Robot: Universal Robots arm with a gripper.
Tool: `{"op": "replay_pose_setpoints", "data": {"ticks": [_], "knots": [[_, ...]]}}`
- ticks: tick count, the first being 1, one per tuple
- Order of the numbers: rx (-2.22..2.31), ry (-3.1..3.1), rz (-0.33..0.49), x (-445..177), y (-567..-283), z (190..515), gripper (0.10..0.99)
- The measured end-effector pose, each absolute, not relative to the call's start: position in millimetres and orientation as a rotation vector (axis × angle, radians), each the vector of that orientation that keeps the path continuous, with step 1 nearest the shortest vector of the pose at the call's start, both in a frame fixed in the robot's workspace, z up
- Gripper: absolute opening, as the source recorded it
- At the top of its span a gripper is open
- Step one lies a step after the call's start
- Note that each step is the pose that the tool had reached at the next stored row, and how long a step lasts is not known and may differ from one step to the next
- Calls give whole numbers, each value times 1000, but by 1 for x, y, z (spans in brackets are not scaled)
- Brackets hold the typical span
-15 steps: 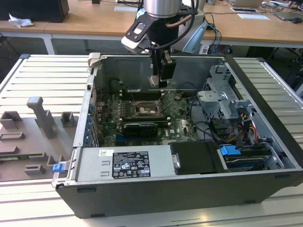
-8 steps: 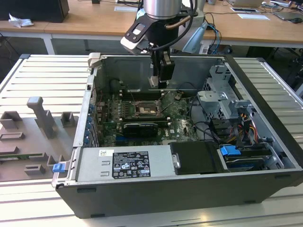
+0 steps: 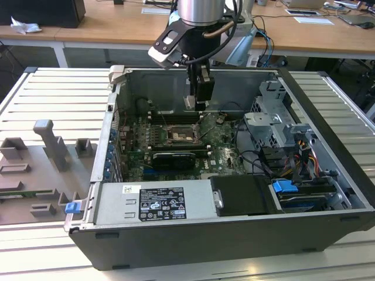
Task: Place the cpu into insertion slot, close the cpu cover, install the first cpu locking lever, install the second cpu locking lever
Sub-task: 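Place the cpu into insertion slot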
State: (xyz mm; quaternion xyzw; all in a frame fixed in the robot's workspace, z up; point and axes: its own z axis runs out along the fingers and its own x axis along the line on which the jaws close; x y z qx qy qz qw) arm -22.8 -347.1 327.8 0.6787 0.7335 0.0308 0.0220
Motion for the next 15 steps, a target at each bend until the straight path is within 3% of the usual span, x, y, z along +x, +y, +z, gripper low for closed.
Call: {"op": "replay_pose_setpoints", "data": {"ticks": [15], "knots": [[2164,2213,93,-23,-347,323,541]]}}
